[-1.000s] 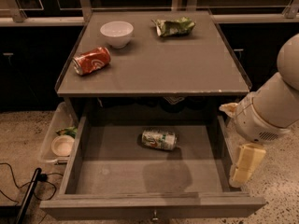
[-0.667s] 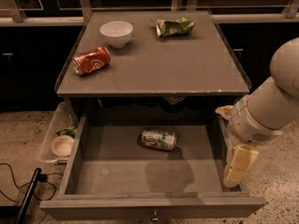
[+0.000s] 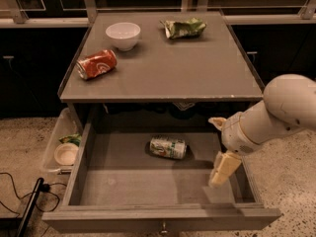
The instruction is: Pick 7up can from top drawer and place on counter
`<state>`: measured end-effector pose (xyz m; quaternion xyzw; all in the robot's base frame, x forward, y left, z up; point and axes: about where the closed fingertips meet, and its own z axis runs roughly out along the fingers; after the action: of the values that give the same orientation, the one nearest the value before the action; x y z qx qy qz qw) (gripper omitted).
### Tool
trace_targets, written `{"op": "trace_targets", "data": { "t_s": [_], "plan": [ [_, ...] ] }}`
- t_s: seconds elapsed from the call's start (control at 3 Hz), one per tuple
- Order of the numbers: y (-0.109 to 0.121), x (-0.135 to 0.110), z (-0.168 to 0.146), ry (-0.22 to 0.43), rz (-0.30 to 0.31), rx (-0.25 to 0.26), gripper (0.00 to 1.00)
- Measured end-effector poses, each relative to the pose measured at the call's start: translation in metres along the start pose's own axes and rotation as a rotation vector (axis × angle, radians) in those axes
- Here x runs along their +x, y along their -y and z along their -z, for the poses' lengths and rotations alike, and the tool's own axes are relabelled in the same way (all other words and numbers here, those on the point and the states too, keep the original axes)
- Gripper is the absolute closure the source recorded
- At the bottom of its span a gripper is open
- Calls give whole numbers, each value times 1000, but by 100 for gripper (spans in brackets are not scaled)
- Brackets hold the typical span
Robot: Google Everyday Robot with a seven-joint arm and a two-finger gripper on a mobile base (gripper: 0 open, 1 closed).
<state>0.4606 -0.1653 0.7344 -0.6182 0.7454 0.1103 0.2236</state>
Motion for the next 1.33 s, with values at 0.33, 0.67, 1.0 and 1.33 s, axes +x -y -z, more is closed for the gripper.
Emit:
{"op": "trace_targets", "data": {
  "t_s": [0.33,0.67,1.0,1.33],
  "plan": [
    [25,-1,-34,143,21,55,0],
    [25,-1,-34,143,21,55,0],
    [27,-1,-56,156,8,23,0],
    [32,-10,-86,183,14,-21,0]
  ]
}}
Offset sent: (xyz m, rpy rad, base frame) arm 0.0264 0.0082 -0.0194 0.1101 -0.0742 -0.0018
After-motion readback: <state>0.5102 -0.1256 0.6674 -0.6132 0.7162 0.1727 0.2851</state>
